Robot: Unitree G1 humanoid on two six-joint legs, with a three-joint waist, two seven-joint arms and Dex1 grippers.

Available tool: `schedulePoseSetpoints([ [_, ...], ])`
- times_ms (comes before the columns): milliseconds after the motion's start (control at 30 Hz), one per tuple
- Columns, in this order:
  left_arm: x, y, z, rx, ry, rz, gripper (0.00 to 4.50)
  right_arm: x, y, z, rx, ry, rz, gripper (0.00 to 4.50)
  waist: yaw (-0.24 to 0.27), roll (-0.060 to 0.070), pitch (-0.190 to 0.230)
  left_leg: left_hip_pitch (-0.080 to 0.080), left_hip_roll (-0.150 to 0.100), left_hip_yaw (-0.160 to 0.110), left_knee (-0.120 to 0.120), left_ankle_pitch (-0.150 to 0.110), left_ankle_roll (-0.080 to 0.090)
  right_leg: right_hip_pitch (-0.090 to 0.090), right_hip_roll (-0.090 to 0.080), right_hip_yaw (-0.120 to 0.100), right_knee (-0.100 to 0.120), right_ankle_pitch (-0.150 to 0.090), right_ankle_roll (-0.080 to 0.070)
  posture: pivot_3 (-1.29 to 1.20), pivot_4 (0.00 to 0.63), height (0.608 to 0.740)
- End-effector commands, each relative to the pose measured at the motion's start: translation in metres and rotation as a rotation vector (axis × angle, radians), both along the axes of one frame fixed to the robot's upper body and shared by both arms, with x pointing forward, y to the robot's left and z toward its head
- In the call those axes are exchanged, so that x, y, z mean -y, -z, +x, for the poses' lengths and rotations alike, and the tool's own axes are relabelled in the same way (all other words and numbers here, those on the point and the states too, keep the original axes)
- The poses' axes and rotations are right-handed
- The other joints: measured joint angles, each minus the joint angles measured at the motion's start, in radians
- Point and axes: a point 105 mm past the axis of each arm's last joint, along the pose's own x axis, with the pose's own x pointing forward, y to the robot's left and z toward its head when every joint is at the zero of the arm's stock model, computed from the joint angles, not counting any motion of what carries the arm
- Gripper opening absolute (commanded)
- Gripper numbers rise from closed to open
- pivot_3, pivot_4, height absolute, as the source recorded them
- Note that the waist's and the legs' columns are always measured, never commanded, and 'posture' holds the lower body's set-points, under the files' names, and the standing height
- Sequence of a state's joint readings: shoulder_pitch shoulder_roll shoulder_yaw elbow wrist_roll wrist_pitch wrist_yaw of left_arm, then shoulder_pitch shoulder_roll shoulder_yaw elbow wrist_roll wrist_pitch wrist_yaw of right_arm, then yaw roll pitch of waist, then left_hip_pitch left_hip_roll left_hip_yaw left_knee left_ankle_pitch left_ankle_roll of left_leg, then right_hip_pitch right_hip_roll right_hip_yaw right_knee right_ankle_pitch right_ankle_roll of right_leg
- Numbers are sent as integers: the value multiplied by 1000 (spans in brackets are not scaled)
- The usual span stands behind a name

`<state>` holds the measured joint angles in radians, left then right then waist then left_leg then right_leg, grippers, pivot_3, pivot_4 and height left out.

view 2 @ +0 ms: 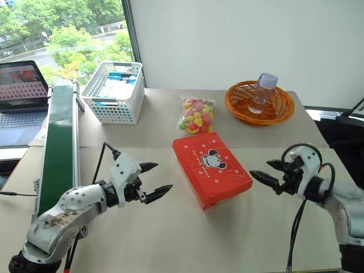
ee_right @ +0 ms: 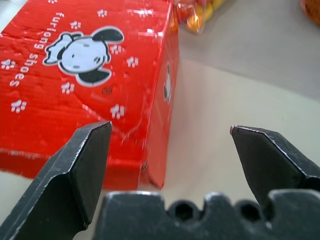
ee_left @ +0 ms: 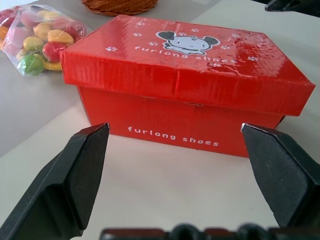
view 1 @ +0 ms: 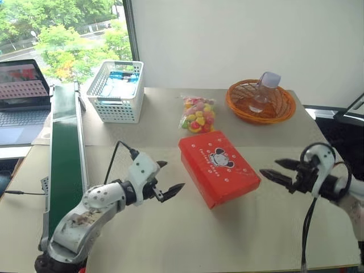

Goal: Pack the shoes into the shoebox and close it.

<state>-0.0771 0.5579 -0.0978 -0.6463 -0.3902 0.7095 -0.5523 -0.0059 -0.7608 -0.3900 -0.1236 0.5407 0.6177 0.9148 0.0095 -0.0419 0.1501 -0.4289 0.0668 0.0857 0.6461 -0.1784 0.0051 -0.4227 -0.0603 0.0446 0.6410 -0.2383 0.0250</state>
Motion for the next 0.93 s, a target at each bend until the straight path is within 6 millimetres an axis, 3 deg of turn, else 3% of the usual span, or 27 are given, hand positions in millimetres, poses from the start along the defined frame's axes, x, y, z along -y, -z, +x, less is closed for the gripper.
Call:
schedulePoseSetpoints([
  [33,-12,-4,12,105,-80,0,4500,5,-17,-11,108,11,17,4467,-1,0,0,0,0,0,0,0,0,0,0,0,0,-1,1,0,150,740],
  [233,-21,15,13,104,-132,-6,4500,0,6,-25,79,15,13,4467,-7,0,0,1,0,0,0,0,0,1,0,1,0,-3,3,0,150,740],
  [400,-19,29,7,78,-102,15,4500,-7,11,-30,76,-11,-6,4467,-10,0,0,2,1,0,0,-1,-1,0,0,1,0,-4,4,0,150,740],
  [700,-28,60,5,54,-138,46,4500,-14,25,-26,101,-10,-35,4467,-13,1,0,3,1,0,0,-3,-6,0,0,1,0,-4,4,0,150,740],
  [933,-21,65,9,61,-144,20,4500,-18,27,-21,111,-5,-36,4467,-12,1,0,3,1,1,0,-4,-7,1,-1,1,0,-4,4,0,150,740],
])
